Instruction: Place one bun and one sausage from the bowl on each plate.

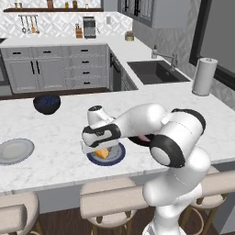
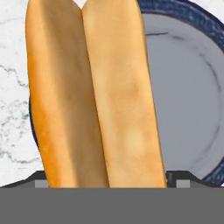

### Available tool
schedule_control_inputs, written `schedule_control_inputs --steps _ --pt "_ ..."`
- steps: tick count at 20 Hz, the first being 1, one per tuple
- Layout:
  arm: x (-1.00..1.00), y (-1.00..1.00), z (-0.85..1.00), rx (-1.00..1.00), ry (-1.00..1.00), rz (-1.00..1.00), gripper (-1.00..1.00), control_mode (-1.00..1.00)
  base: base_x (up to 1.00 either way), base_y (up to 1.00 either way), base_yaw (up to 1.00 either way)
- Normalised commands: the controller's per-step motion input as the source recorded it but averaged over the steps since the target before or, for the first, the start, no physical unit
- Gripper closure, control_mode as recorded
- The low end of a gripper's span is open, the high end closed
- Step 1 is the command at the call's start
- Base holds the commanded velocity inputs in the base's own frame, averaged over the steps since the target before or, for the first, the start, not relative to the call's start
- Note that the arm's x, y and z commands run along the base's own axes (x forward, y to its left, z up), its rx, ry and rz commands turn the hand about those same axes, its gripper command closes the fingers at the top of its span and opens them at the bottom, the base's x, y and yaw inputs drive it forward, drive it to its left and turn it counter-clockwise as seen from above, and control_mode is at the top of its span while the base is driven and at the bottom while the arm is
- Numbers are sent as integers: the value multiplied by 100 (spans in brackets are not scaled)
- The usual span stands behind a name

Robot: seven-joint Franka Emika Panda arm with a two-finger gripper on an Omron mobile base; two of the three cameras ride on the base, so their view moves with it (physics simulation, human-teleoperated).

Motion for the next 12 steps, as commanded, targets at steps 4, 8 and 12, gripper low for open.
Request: schedule_control_inputs --steps 4,8,12 --pt "2 0 -42 0 0 -1 100 -100 0 0 0" --pt "17 0 -14 0 4 0 -100 -100 0 0 0" --pt "4 0 0 0 0 0 -100 -100 0 0 0"
